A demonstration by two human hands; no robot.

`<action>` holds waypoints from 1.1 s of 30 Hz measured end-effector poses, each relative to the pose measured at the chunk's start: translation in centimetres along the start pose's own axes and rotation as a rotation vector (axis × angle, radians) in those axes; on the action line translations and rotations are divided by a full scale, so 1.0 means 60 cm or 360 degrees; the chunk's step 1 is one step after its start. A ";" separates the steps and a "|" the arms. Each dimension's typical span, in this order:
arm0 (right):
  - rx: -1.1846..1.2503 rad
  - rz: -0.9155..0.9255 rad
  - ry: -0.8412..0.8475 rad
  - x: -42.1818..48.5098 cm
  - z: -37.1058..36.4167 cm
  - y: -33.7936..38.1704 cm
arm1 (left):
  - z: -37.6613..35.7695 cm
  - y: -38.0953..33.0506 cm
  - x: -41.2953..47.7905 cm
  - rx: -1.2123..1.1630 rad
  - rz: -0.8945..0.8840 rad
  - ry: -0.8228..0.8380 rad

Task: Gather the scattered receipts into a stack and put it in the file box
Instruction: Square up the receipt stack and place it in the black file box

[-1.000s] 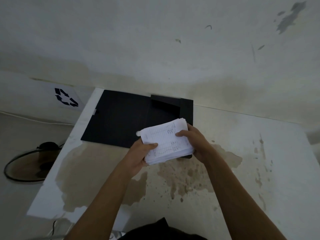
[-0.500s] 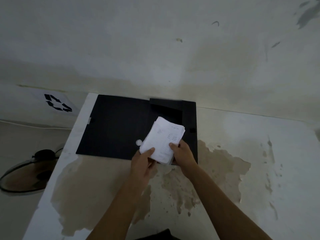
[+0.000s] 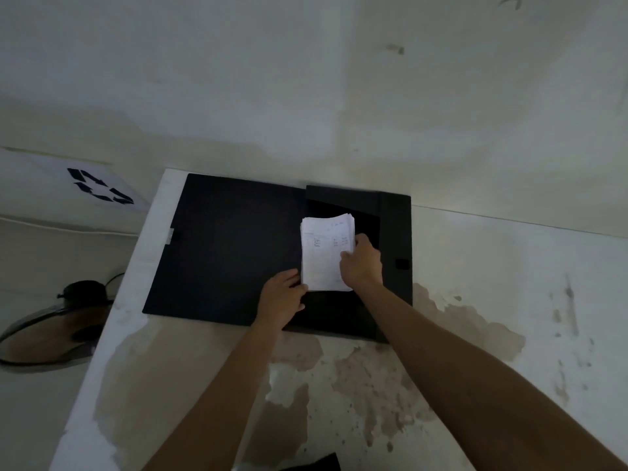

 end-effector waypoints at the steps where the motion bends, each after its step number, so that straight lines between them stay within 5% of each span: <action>1: -0.0023 -0.0009 0.0002 0.003 -0.003 -0.004 | 0.002 0.001 -0.002 0.0012 -0.0024 -0.0019; 7: 0.0012 -0.0041 -0.0053 0.004 -0.005 -0.010 | 0.031 0.030 -0.065 0.0043 -0.0256 -0.0646; 12: -0.0096 -0.0078 0.0062 -0.025 0.007 0.005 | 0.049 0.090 -0.120 -0.0074 -0.0018 -0.0934; 16: -0.0239 0.0260 0.0111 -0.092 0.015 0.007 | 0.040 0.116 -0.144 -0.0580 0.0332 -0.0504; 18: -0.0290 0.0475 0.0286 -0.131 0.007 0.001 | 0.032 0.131 -0.154 -0.0124 0.0483 -0.0401; 20: -0.0427 0.0552 0.0487 -0.161 -0.007 -0.013 | 0.024 0.131 -0.156 -0.0907 0.0566 -0.0221; 21: -0.0495 0.0524 0.0574 -0.170 -0.015 -0.022 | 0.019 0.137 -0.160 -0.0921 0.0551 -0.0184; 33: -0.0237 0.0517 0.0537 -0.169 -0.029 -0.051 | 0.077 0.077 -0.127 -0.1340 0.0418 -0.0329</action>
Point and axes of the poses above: each hand's wrist, its own x-axis towards the middle knuckle, its own z-axis out of the back of the hand, y = z × x, the point moved 2 cm from there along x, towards the middle knuckle, and after that the axes turned 15 degrees about x, right-handed, at the moved point
